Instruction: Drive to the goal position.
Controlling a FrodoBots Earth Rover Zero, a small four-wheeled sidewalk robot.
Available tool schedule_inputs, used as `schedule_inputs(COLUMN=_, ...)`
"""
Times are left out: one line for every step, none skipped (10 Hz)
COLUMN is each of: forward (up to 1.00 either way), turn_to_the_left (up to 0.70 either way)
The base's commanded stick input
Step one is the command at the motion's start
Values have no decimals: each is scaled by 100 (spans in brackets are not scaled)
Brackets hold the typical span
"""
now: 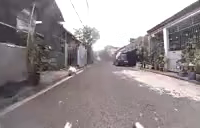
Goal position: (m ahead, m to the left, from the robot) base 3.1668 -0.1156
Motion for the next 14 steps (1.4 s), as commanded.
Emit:
schedule_inputs(forward=70, turn_to_the_left=0)
schedule_inputs(forward=70, turn_to_the_left=0)
schedule_inputs(forward=70, turn_to_the_left=-1)
schedule_inputs(forward=70, turn_to_the_left=0)
schedule_inputs(forward=70, turn_to_the_left=0)
schedule_inputs(forward=70, turn_to_the_left=0)
schedule_inputs(forward=70, turn_to_the_left=0)
schedule_inputs(forward=70, turn_to_the_left=0)
schedule_inputs(forward=70, turn_to_the_left=0)
schedule_inputs(forward=70, turn_to_the_left=0)
schedule_inputs(forward=70, turn_to_the_left=0)
schedule_inputs(forward=70, turn_to_the_left=0)
schedule_inputs(forward=70, turn_to_the_left=0)
schedule_inputs(forward=70, turn_to_the_left=0)
